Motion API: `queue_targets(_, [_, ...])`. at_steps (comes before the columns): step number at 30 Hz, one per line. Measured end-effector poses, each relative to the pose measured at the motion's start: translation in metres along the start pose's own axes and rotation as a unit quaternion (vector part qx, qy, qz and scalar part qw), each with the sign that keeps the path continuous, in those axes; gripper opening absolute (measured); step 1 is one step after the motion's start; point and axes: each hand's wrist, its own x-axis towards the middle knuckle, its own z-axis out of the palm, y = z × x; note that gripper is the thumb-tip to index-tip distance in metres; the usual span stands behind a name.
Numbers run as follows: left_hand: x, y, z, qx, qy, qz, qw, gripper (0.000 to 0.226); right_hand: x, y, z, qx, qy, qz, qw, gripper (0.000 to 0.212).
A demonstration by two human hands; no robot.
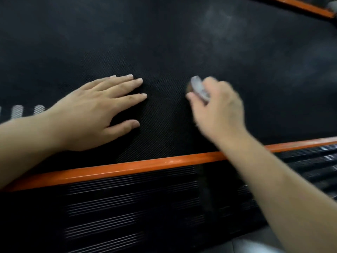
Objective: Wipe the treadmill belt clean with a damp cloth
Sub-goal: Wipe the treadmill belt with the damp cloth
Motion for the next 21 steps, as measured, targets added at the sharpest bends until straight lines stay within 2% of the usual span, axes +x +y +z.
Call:
queue_targets(3, [-0.004, 0.002, 0.003, 0.011, 0.014, -0.017, 1.000, 0.074, -0.029, -0.029, 0.000, 0.089, -0.082, -0.142, 0.982, 0.024])
queue_targets(5, [-0.006, 0.000, 0.002, 0.018, 0.015, -0.022, 0.999, 0.075, -0.012, -0.006, -0.002, 0.063, -0.073, -0.159, 0.983, 0.023])
queue_targets(6, [-0.007, -0.001, 0.001, 0.019, 0.015, -0.023, 0.999, 0.076, 0.003, 0.008, -0.002, 0.038, -0.045, -0.135, 0.989, 0.024])
queue_targets(9, [-0.009, -0.001, 0.000, 0.011, 0.016, -0.033, 0.999, 0.078, 0.037, 0.026, -0.003, -0.011, 0.013, 0.039, 0.999, 0.025])
queue_targets(10, [-0.009, -0.001, 0.000, 0.009, 0.018, -0.039, 0.999, 0.078, 0.036, 0.017, 0.002, -0.027, 0.022, 0.047, 0.998, 0.024])
queue_targets(12, [-0.010, -0.004, 0.000, 0.018, 0.021, -0.044, 0.999, 0.078, 0.014, -0.023, 0.012, -0.007, 0.012, -0.023, 1.000, 0.022])
queue_targets(15, [-0.017, -0.013, 0.003, 0.063, 0.019, -0.034, 0.997, 0.075, -0.033, -0.066, 0.017, 0.097, -0.081, -0.188, 0.974, 0.023])
queue_targets(17, [-0.025, -0.022, 0.002, 0.078, 0.008, -0.030, 0.996, 0.074, -0.019, -0.052, 0.011, 0.109, -0.092, -0.216, 0.966, 0.023])
queue_targets(18, [-0.029, -0.026, 0.001, 0.079, 0.006, -0.033, 0.996, 0.075, -0.003, -0.041, 0.009, 0.086, -0.067, -0.192, 0.975, 0.022])
queue_targets(21, [-0.041, -0.032, -0.001, 0.074, 0.017, -0.063, 0.995, 0.078, 0.037, -0.029, 0.009, 0.050, -0.005, -0.028, 0.998, 0.028])
